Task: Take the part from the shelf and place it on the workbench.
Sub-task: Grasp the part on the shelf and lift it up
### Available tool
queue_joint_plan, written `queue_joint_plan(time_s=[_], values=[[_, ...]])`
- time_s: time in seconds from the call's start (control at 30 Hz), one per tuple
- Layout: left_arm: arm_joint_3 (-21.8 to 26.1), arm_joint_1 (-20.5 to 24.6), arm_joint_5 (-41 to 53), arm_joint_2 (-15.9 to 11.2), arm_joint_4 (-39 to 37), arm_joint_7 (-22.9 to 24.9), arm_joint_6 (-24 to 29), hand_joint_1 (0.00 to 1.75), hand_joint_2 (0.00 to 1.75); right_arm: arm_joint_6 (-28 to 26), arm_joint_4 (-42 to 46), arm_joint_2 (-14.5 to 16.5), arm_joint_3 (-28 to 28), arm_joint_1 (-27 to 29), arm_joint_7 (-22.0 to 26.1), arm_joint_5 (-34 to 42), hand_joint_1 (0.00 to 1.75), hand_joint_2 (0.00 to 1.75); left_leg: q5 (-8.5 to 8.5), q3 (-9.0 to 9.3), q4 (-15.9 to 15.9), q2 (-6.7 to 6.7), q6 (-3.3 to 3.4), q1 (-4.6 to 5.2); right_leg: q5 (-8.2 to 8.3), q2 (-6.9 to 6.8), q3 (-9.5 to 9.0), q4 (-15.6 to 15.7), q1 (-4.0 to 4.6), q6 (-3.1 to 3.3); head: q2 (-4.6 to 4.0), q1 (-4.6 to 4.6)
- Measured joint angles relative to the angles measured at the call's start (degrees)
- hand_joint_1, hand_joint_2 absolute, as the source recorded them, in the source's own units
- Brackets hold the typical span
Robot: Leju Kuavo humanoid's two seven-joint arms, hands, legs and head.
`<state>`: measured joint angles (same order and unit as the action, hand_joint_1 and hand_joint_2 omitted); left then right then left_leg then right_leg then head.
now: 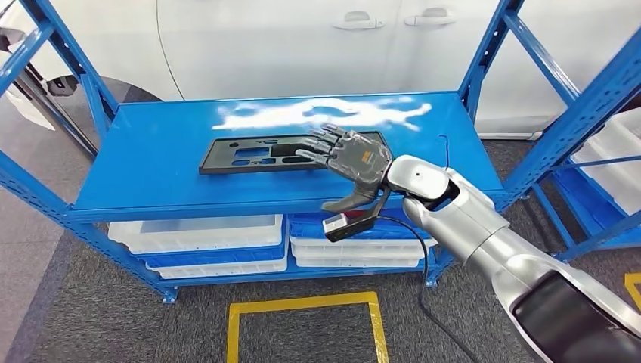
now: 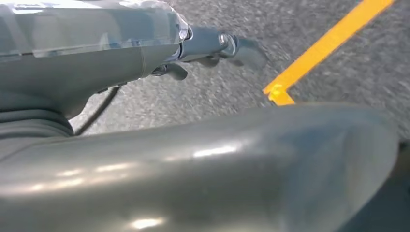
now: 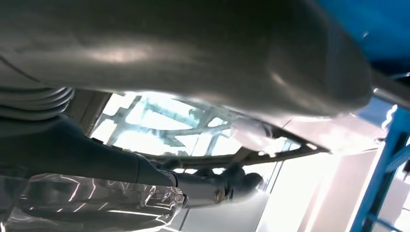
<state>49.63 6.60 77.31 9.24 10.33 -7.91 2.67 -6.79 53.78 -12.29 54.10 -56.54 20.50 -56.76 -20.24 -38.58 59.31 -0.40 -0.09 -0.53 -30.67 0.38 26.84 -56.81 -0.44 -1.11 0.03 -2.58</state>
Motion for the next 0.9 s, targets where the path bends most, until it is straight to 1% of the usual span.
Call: queue_joint_plan(time_s=[0.03, 0.07, 0.1, 0.13, 0.17, 0.2, 0.23, 0.27, 0.3, 0.33, 0.37, 0.4, 0.43, 0.47, 0.5, 0.57, 0.6, 0.63, 0.67, 0.7, 0.73, 0.77, 0.8, 0.83, 0.87, 0.9], values=[[0.01, 0.14, -0.02, -0.04, 0.02, -0.11, -0.02, 0.00, 0.00, 0.02, 0.02, 0.02, 0.03, -0.12, -0.03, 0.07, 0.00, 0.00, -0.64, 0.17, -0.34, -0.02, 0.44, -0.06, -0.32, -0.05, 0.04, 0.11, -0.10, -0.32, 0.01, 0.00], [0.01, 0.18, -0.05, -0.07, 0.03, -0.20, -0.03, 0.00, 0.00, 0.02, 0.02, 0.02, 0.04, -0.30, -0.07, 0.18, 0.00, 0.00, -0.93, 0.32, -0.47, -0.05, 0.85, -0.12, -0.75, -0.08, 0.14, -0.24, -0.19, -0.61, 0.01, 0.01], [0.01, 0.21, -0.07, -0.08, 0.04, -0.31, -0.04, 0.00, 0.00, 0.03, 0.02, 0.03, 0.04, -0.55, -0.09, 0.31, 0.00, 0.00, -1.18, 0.57, -0.64, -0.04, 1.22, -0.20, -1.52, -0.10, 0.80, -1.68, -0.25, -0.86, 0.00, 0.02], [0.01, 0.26, -0.09, -0.06, 0.05, -0.45, -0.04, 0.00, 0.00, 0.04, 0.02, 0.03, 0.07, -0.78, -0.10, 0.46, 0.00, 0.00, -1.43, 0.85, -0.77, -0.03, 1.54, -0.28, -2.74, -0.10, 2.39, -4.59, -0.30, -1.07, 0.00, 0.02], [0.01, 0.31, -0.10, -0.04, 0.05, -0.62, -0.05, 0.00, 0.00, 0.02, -0.04, 0.01, 0.12, -0.89, -0.10, 0.61, 0.00, 0.00, -1.67, 1.01, -0.80, -0.01, 1.77, -0.24, -4.11, -0.10, 4.85, -8.70, -0.32, -1.22, -0.01, 0.02], [0.01, 0.35, -0.11, -0.03, 0.05, -0.80, -0.06, 0.00, 0.00, -0.03, -0.13, -0.06, 0.19, -0.86, -0.10, 0.73, 0.00, 0.00, -1.90, 1.15, -0.80, -0.03, 1.94, -0.21, -5.33, -0.10, 7.83, -13.15, -0.32, -1.34, -0.01, 0.01], [0.01, 0.37, -0.10, -0.02, 0.05, -0.95, -0.08, 0.00, 0.00, -0.09, -0.28, -0.14, 0.28, -0.70, -0.09, 0.82, 0.00, 0.00, -2.12, 1.33, -0.80, -0.07, 2.03, -0.16, -5.79, -0.10, 10.50, -16.64, -0.32, -1.41, -0.01, 0.00], [0.01, 0.34, -0.10, -0.03, 0.05, -1.05, -0.12, 0.00, 0.00, -0.19, -0.45, -0.25, 0.37, -0.52, -0.07, 0.86, 0.00, 0.00, -2.35, 1.60, -0.79, -0.15, 2.06, -0.10, -5.08, -0.10, 12.24, -18.12, -0.32, -1.37, -0.01, 0.00], [0.01, 0.32, -0.09, -0.03, 0.05, -1.10, -0.18, 0.00, 0.00, -0.33, -0.63, -0.35, 0.45, -0.40, -0.05, 0.89, 0.00, 0.00, -2.61, 1.99, -0.79, -0.25, 2.04, -0.03, -3.05, -0.10, 12.82, -17.15, -0.29, -1.19, -0.01, 0.00], [0.01, 0.32, -0.07, -0.03, 0.05, -1.12, -0.26, 0.00, 0.00, -0.51, -0.80, -0.43, 0.50, -0.37, -0.03, 0.91, 0.00, 0.00, -2.87, 2.46, -0.80, -0.34, 1.98, 0.06, -0.12, -0.10, 12.27, -14.03, -0.21, -0.86, -0.01, 0.00], [0.01, 0.32, -0.05, 0.02, 0.05, -1.11, -0.36, 0.00, 0.00, -0.73, -0.92, -0.50, 0.53, -0.42, -0.02, 0.93, 0.00, 0.00, -3.14, 2.90, -0.82, -0.41, 1.89, 0.12, 2.89, -0.12, 11.14, -9.77, -0.05, -0.38, -0.01, 0.01], [0.01, 0.37, -0.02, 0.09, 0.05, -1.09, -0.46, 0.00, 0.00, -0.93, -1.04, -0.55, 0.56, -0.49, -0.01, 0.95, 0.00, 0.00, -3.40, 3.23, -0.78, -0.45, 1.71, 0.27, 5.05, -0.16, 9.87, -5.87, 0.17, 0.08, -0.01, 0.01], [0.01, 0.42, 0.00, 0.15, 0.04, -1.06, -0.55, 0.00, 0.00, -1.07, -1.13, -0.58, 0.59, -0.56, 0.01, 0.97, 0.00, 0.00, -3.60, 3.40, -0.77, -0.47, 1.49, 0.35, 6.17, -0.21, 8.96, -3.18, 0.40, 0.45, -0.01, 0.01], [0.01, 0.45, 0.01, 0.21, 0.04, -1.03, -0.61, 0.00, 0.00, -1.15, -1.22, -0.60, 0.63, -0.60, 0.02, 0.98, 0.00, 0.00, -3.75, 3.45, -0.78, -0.48, 1.23, 0.38, 6.40, -0.24, 8.49, -1.79, 0.60, 0.71, -0.01, 0.02], [0.01, 0.52, 0.03, 0.22, 0.03, -0.96, -0.64, 0.00, 0.00, -1.19, -1.30, -0.61, 0.67, -0.62, 0.01, 0.98, 0.00, 0.00, -3.83, 3.48, -0.84, -0.48, 0.93, 0.41, 6.17, -0.24, 8.31, -1.48, 0.72, 0.87, -0.01, 0.02], [-0.01, 0.59, 0.04, 0.21, 0.05, -0.80, -0.59, 0.00, 0.00, -1.27, -1.41, -0.61, 0.69, -0.64, -0.04, 0.95, 0.00, 0.00, -4.09, 3.57, -0.76, -0.38, 0.31, 0.43, 6.25, -0.20, 7.87, -0.83, 0.46, 1.29, -0.01, 0.02], [-0.01, 0.61, 0.04, 0.20, 0.06, -0.72, -0.52, 0.00, 0.00, -1.32, -1.46, -0.61, 0.69, -0.68, -0.08, 0.93, 0.00, 0.00, -4.68, 3.24, 0.18, -0.28, -0.02, 0.44, 6.31, -0.23, 7.53, -0.45, 0.26, 1.57, -0.01, 0.02], [-0.01, 0.62, 0.04, 0.19, 0.07, -0.67, -0.43, 0.00, 0.00, -1.38, -1.51, -0.59, 0.70, -0.72, -0.10, 0.91, 0.00, 0.00, -5.77, 2.34, 2.23, -0.19, -0.35, 0.41, 6.33, -0.28, 7.17, -0.10, 0.07, 1.82, -0.01, 0.01], [-0.01, 0.61, 0.04, 0.18, 0.08, -0.64, -0.34, 0.00, 0.00, -1.45, -1.57, -0.56, 0.70, -0.72, -0.10, 0.89, 0.00, 0.00, -7.28, 0.84, 5.41, -0.10, -0.64, 0.25, 6.23, -0.35, 6.92, 0.05, 0.06, 2.02, -0.01, 0.01], [-0.01, 0.61, 0.04, 0.18, 0.08, -0.64, -0.24, 0.00, 0.00, -1.54, -1.64, -0.51, 0.72, -0.66, -0.10, 0.86, 0.00, 0.00, -8.91, -1.13, 9.27, -0.06, -0.91, 0.12, 6.07, -0.38, 6.75, 0.04, 0.07, 2.18, -0.01, 0.01], [-0.01, 0.59, 0.04, 0.18, 0.08, -0.66, -0.14, 0.00, 0.00, -1.64, -1.74, -0.47, 0.73, -0.54, -0.10, 0.83, 0.00, 0.00, -10.00, -2.99, 12.71, -0.05, -1.12, 0.00, 5.90, -0.38, 6.57, -0.02, 0.10, 2.23, -0.01, 0.00], [-0.01, 0.55, 0.04, 0.18, 0.08, -0.68, -0.06, 0.00, 0.00, -1.75, -1.87, -0.45, 0.74, -0.39, -0.10, 0.79, 0.00, 0.00, -10.11, -4.17, 14.59, -0.03, -1.30, -0.11, 5.70, -0.38, 6.34, -0.09, 0.10, 2.19, -0.01, 0.01], [-0.01, 0.52, 0.04, 0.17, 0.08, -0.74, 0.01, 0.00, 0.00, -1.85, -2.01, -0.44, 0.75, -0.27, -0.10, 0.75, 0.00, 0.00, -9.10, -4.32, 14.34, 0.00, -1.42, -0.20, 5.48, -0.37, 6.08, -0.19, 0.08, 2.11, -0.01, 0.01], [-0.01, 0.50, 0.03, 0.15, 0.08, -0.82, 0.04, 0.00, 0.00, -1.92, -2.12, -0.43, 0.76, -0.20, -0.09, 0.73, 0.00, 0.00, -7.10, -3.35, 11.82, 0.03, -1.47, -0.28, 5.20, -0.35, 5.75, -0.32, 0.04, 1.99, -0.01, 0.00], [-0.01, 0.50, 0.00, 0.11, 0.08, -0.93, 0.05, 0.00, 0.00, -1.97, -2.20, -0.43, 0.76, -0.19, -0.09, 0.72, 0.00, 0.00, -4.74, -1.63, 7.79, 0.07, -1.42, -0.36, 4.86, -0.34, 5.43, -0.45, 0.01, 1.83, -0.01, 0.01], [-0.01, 0.51, -0.04, 0.07, 0.08, -1.03, 0.05, 0.00, 0.00, -2.01, -2.27, -0.43, 0.76, -0.23, -0.09, 0.72, 0.00, 0.00, -3.12, 0.10, 4.07, 0.09, -1.27, -0.32, 4.53, -0.31, 5.26, -0.61, 0.09, 1.62, -0.01, 0.01]])
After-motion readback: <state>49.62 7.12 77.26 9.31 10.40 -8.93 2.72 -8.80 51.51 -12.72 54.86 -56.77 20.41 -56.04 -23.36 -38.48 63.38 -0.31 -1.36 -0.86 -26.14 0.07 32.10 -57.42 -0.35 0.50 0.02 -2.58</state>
